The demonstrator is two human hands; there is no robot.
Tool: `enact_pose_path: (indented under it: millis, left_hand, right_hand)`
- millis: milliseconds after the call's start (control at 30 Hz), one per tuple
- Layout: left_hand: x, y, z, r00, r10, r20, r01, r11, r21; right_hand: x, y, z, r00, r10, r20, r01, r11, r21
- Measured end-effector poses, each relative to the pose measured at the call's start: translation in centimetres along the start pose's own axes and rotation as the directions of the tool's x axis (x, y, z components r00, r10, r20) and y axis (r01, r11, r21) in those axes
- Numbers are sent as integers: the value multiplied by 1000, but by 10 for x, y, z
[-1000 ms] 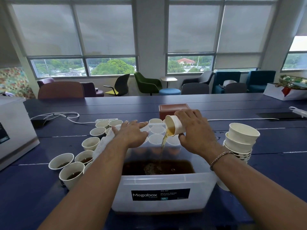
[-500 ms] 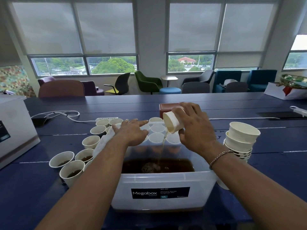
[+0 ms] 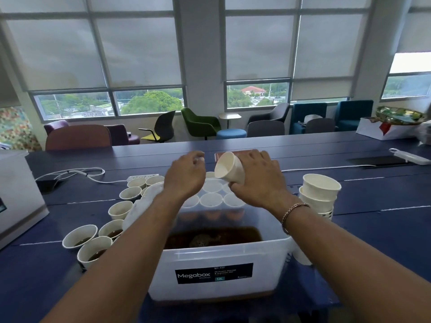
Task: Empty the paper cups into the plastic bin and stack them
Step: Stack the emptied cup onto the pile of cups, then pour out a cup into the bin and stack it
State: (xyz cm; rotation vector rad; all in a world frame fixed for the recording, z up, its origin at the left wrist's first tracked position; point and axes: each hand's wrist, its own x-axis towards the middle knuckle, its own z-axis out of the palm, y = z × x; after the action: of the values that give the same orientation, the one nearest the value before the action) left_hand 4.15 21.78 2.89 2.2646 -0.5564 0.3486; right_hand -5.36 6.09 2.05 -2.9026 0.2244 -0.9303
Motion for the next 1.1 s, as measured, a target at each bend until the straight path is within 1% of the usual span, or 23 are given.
enact_pose_path:
  millis: [100, 200, 300, 400, 467, 533, 633, 667, 733, 800, 833, 867, 933, 1033, 1100]
  left_hand:
    - [-6, 36, 5, 996, 41, 78, -20, 967, -253]
    - [-13, 78, 11, 987, 17, 159, 62, 878, -476]
    - [-16, 112, 22, 980, 2, 198, 117, 798, -591]
    - [-21, 142, 34, 972, 73, 225, 92, 762, -642]
    - [-26, 160, 43, 965, 125, 231, 53, 769, -637]
    - [-30, 167, 53, 962, 145, 233, 27, 795, -606]
    - [-35, 172, 67, 946, 162, 280, 23, 830, -557]
    - [-38, 173, 70, 939, 165, 301, 23, 845, -534]
    - [-41, 169, 76, 927, 163, 337, 19, 878, -479]
    - [-41, 161, 79, 920, 160, 357, 6, 907, -421]
    - [-40, 156, 79, 920, 158, 360, -1, 917, -398]
    - [-39, 151, 78, 922, 157, 354, -11, 925, -380]
    - [-34, 142, 73, 933, 145, 329, -22, 936, -350]
    - [-22, 129, 63, 948, 120, 295, -19, 946, -324]
    - [-13, 119, 57, 953, 104, 283, -12, 951, -310]
  right_hand:
    - [7, 4, -25, 999, 41, -21, -40, 998, 48]
    - [4, 13, -55, 996, 91, -26, -85, 983, 160]
    - [-3, 32, -81, 987, 157, -47, -142, 964, 227]
    - [-13, 54, -100, 967, 244, -74, -220, 945, 243]
    - [-20, 70, -107, 952, 297, -72, -270, 928, 258]
    - [-27, 81, -108, 939, 339, -61, -311, 911, 272]
    - [-37, 97, -104, 920, 388, -53, -366, 900, 239]
    - [-40, 102, -101, 916, 401, -25, -386, 895, 225]
    - [-46, 109, -94, 904, 411, 113, -426, 883, 198]
    - [-51, 113, -87, 884, 386, 263, -430, 893, 132]
    - [-52, 114, -84, 876, 383, 292, -429, 897, 110]
    - [-52, 114, -84, 877, 387, 286, -433, 894, 114]
    - [-46, 110, -85, 898, 385, 215, -420, 894, 154]
    - [-28, 91, -85, 944, 318, 91, -330, 929, 170]
    - [-11, 73, -78, 959, 273, 71, -282, 936, 212]
